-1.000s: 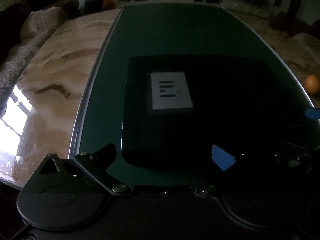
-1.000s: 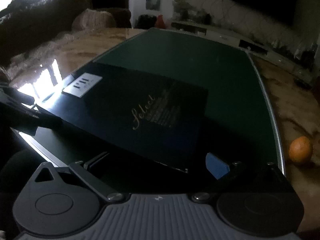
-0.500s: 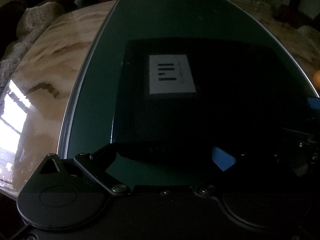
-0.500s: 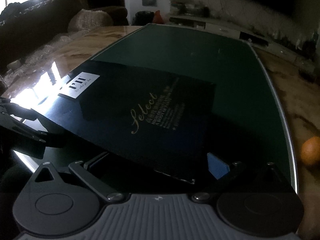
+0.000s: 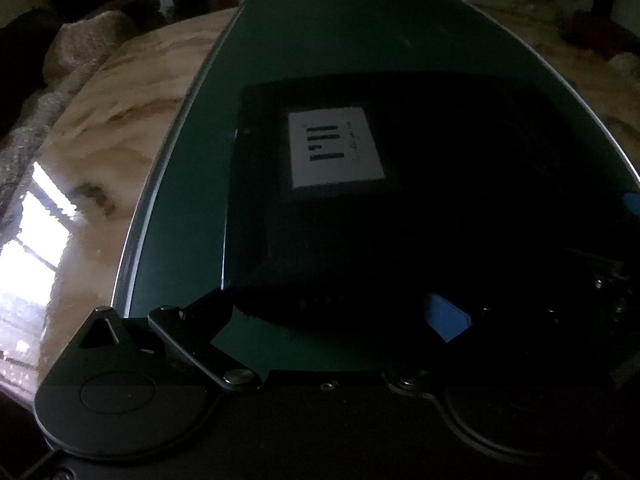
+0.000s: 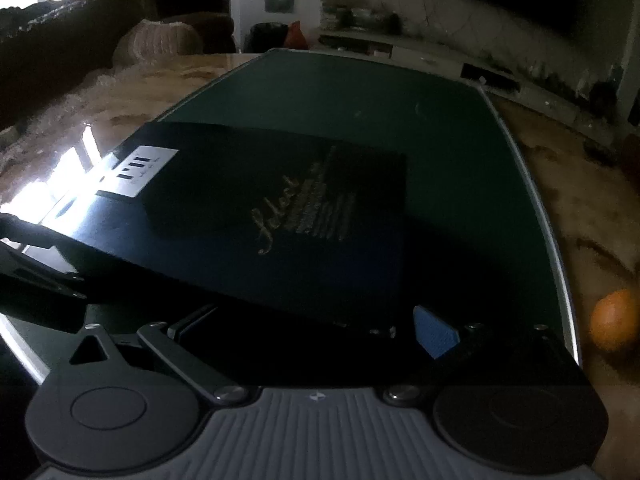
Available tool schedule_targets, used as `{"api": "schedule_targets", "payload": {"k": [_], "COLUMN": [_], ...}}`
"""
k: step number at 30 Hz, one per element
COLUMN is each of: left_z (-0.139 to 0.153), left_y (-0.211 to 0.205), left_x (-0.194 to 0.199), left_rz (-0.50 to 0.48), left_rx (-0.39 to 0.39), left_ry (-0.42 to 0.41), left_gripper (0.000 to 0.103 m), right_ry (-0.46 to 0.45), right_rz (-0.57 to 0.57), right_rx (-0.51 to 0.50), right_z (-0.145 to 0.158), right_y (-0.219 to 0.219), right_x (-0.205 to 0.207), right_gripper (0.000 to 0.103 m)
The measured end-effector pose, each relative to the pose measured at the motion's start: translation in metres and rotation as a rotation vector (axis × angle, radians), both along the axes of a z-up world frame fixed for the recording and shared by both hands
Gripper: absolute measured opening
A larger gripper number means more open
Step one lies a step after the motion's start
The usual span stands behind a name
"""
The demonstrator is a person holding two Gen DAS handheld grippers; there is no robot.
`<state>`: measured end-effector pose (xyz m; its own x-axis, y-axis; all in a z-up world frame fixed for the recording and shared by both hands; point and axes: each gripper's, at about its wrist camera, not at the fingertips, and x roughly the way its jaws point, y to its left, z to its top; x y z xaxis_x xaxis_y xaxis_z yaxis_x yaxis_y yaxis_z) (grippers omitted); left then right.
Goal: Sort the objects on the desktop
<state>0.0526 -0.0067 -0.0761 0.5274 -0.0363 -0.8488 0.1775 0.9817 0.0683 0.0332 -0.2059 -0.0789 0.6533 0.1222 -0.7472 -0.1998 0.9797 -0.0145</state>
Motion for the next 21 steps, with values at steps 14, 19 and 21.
{"api": "schedule_targets", "payload": {"k": [14,19,21], "left_z": [0.049,0.066,0.071], "left_y": [-0.006,-0.009,-0.008], "left_x": [-0.039,-0.043,-0.043], "left_rz": [0.064,0.081,0.091], "left_rx": [-0.057,-0.035,-0.024], "left_ry": [-0.055,-0.104,-0.116], "left_gripper": [0.103,0.103,0.103], "right_ry": [-0.032,-0.071,-0.076], "right_rz": [-0.144,-0.153,-0.162], "right_rx": [0.133,0.104,0.103], "right_z": [0.043,0.061,0.065], "right_y": [-0.01,0.002,0.004], "right_x": [-0.047,-0.048,-0.046], "right_gripper": [0.103,0.103,0.103]}}
